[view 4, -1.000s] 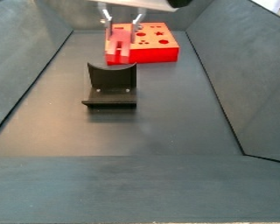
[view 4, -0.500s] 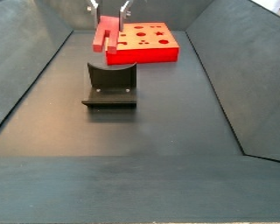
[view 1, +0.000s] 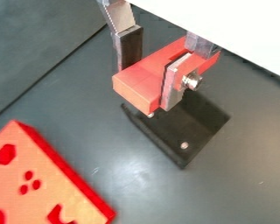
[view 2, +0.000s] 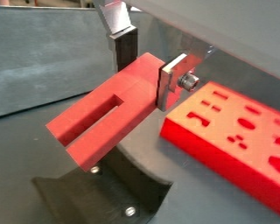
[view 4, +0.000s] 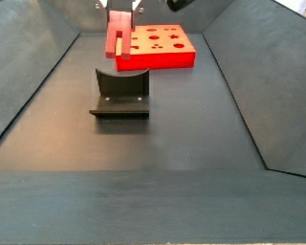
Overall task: Pick up the double-square object. Move up. Place the double-square object on the fixture. Regrasp the double-square object. Move to above the board. Insert the double-square object.
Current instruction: Place the double-square object on the fixture.
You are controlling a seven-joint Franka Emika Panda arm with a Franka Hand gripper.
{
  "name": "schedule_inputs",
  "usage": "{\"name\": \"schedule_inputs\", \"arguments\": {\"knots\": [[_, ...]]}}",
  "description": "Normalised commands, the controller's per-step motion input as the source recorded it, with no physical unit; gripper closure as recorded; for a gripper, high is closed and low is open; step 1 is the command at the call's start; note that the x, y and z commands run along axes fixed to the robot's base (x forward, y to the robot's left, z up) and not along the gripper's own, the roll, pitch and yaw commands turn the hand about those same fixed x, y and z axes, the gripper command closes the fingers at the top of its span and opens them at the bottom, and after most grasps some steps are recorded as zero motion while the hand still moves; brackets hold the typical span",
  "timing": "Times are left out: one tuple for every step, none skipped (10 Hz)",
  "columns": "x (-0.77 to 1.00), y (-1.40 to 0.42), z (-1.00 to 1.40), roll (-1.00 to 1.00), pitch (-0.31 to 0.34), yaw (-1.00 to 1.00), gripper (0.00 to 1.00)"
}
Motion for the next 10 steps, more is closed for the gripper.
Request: {"name": "schedule_inputs", "arguments": {"knots": [[0.08, 0.05, -0.01, -1.00, 0.154, -0.10, 1.00], [0.08, 0.05, -0.02, -1.00, 0.157, -0.12, 1.00], [0.08, 0.05, -0.02, -0.87, 0.134, -0.15, 1.00], [0.08, 0.05, -0.02, -0.71, 0.107, -0.15, 1.00], [0.08, 0.05, -0.02, -0.50, 0.073, -0.15, 1.00], [0.08, 0.05, -0.02, -0.39, 0.059, -0.14, 1.00], [0.07, 0.03, -0.01, -0.23, 0.035, -0.13, 1.00], [0.13, 0.13, -1.00, -1.00, 0.238, -0.10, 1.00], [0.13, 0.14, -1.00, -1.00, 0.225, -0.12, 1.00], [0.14, 0.14, -1.00, -1.00, 0.240, -0.15, 1.00]]}}
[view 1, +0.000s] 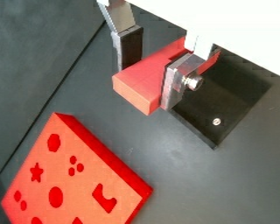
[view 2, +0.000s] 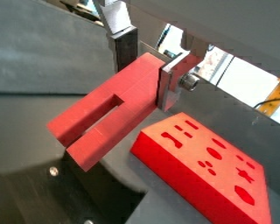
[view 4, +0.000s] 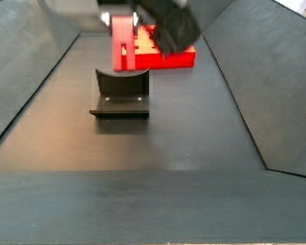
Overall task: Pick up the double-square object. Move up. Place the double-square object on the fixture. Regrasp the double-square object. Move to above the board. Insert the double-square object.
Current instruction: Place the double-square object on the fixture.
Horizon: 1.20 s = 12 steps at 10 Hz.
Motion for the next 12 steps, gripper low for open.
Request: {"name": "schedule_inputs", "arguments": {"knots": [[0.16, 0.14, -1.00, -0.84, 0.211, -0.19, 1.00], [0.17, 0.14, -1.00, -0.69, 0.167, -0.22, 1.00], [0.17, 0.14, -1.00, -0.49, 0.106, -0.23, 1.00], [0.17, 0.14, -1.00, -0.38, 0.079, -0.23, 1.00], [0.19, 0.13, -1.00, -0.24, 0.035, -0.21, 1.00], [0.19, 0.14, -1.00, -0.20, 0.008, -0.20, 1.00], [0.14, 0.11, -0.69, -0.19, -0.032, -0.17, 1.00], [0.11, 0.08, -0.51, -0.18, -0.042, -0.14, 1.00], [0.09, 0.08, -0.38, -0.16, -0.052, -0.11, 1.00], [0.08, 0.11, -0.32, -0.13, -0.065, -0.08, 1.00], [0.07, 0.11, -0.32, -0.13, -0.065, -0.06, 1.00], [0.07, 0.11, -0.32, -0.13, -0.064, -0.05, 1.00]]}}
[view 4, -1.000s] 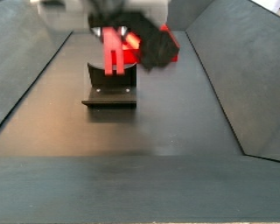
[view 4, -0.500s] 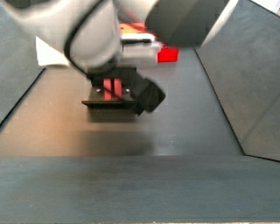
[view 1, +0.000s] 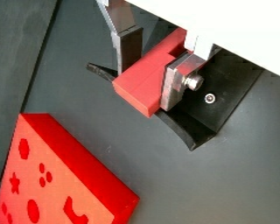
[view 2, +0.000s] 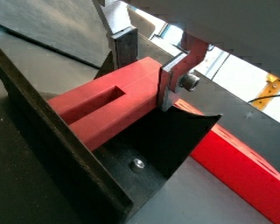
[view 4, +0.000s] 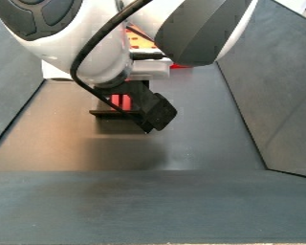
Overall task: Pick up the double-square object. Move up. Place the double-square object on the fixture. Regrasp the double-square object. Move to above the board. Insert the double-square object.
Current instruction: Place the double-square object on the fixture, then regrasp the double-square object.
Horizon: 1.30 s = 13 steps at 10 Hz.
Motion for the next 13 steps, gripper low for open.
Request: {"name": "schedule_inputs", "arguments": {"knots": [[0.00, 0.00, 0.00, 0.00, 0.000, 0.00, 0.00], [0.00, 0.00, 1.00, 0.03, -0.070, 0.10, 0.00], [0.00, 0.00, 1.00, 0.03, -0.067, 0.11, 0.00], [-0.04, 0.00, 1.00, 0.04, -0.032, 0.11, 0.00], [-0.04, 0.00, 1.00, 0.04, 0.001, 0.11, 0.00], [-0.04, 0.00, 1.00, 0.04, 0.035, 0.10, 0.00], [-0.04, 0.00, 0.91, 0.04, 0.068, 0.08, 0.00], [-0.04, 0.00, 0.67, 0.04, 0.107, 0.05, 0.00], [-0.03, 0.01, 0.49, 0.03, 0.128, 0.03, 0.00], [-0.03, 0.01, 0.24, 0.03, 0.140, -0.01, 0.00], [-0.11, -0.81, 0.85, 1.00, 0.072, 0.00, 0.00], [-0.10, -0.79, 0.73, 1.00, 0.068, 0.00, 0.00], [-0.11, -0.67, 0.60, 1.00, 0.058, 0.00, 0.00]]}}
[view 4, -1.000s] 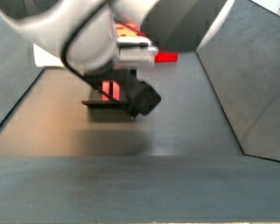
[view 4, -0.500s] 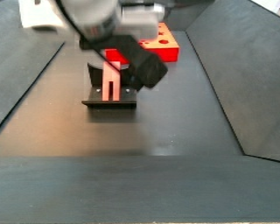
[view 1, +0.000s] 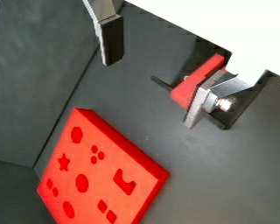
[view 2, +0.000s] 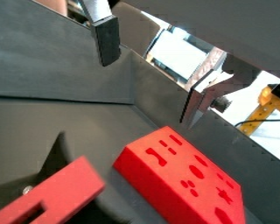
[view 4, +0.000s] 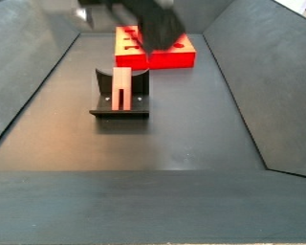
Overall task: Pick up the double-square object. Move up. Place the double-square object on the fixture. Regrasp the double-square object. Move to above the board. Insert the double-square object.
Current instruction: Regrasp the double-square object.
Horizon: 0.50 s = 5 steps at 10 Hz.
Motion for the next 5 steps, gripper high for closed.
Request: {"name": "schedule_inputs", "arguments": {"knots": [[-0.11, -0.46, 0.35, 1.00, 0.047, 0.00, 0.00], [-0.10, -0.36, 0.21, 1.00, 0.044, 0.00, 0.00], [-0.05, -0.14, 0.05, 1.00, 0.040, 0.00, 0.00], [-0.03, -0.03, 0.02, 1.00, 0.041, 0.00, 0.00], [-0.02, -0.01, 0.01, 1.00, 0.039, 0.00, 0.00]]}}
